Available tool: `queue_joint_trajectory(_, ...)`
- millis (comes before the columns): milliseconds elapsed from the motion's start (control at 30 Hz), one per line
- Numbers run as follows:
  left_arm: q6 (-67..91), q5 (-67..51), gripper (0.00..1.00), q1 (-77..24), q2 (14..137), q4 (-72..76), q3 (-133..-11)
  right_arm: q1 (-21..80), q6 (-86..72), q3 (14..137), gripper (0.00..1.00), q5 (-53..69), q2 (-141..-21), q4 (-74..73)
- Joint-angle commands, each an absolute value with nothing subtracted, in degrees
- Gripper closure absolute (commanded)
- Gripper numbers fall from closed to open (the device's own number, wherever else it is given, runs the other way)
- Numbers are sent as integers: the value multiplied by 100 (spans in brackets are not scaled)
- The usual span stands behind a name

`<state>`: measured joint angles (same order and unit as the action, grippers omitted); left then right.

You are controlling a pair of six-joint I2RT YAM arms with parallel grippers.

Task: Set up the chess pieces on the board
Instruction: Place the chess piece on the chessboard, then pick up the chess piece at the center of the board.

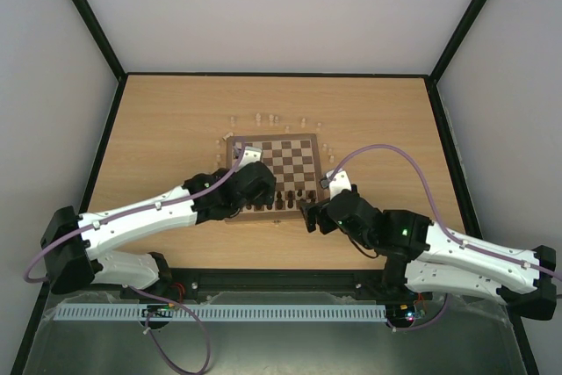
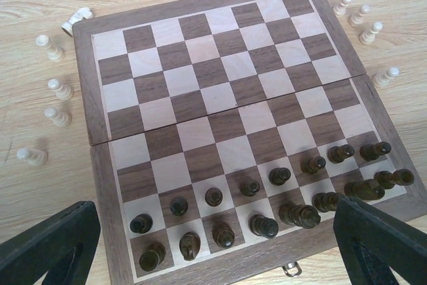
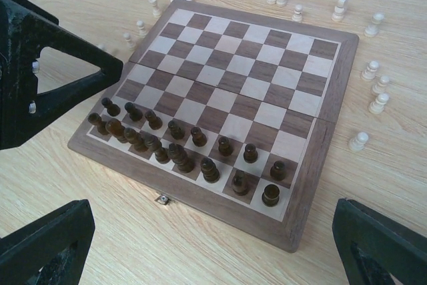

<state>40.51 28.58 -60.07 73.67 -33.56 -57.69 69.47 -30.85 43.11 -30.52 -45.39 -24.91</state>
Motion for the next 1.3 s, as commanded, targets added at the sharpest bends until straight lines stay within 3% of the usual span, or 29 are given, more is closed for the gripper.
queue_joint_trajectory(0,4057,3074,1,-5963,7155,-3200,-5664,6917,-3094,4329,1,-3272,-4552,-2509)
queue_joint_trajectory(833,4179,3157,1,-5897,6925,-3134,-5495,6812,-3252,4398,1,-3504,-4577,-2502)
queue_joint_trajectory(1200,4031,3032,1,-5772,7075,-2862,-5462,4512,-2805,4728,1,-1581,-5619,-2172)
queue_joint_trajectory(1267,3980,2945,1,-5742,7051,-2783,-5427,4085,-2759,4791,10,-1116,-5945,-2069)
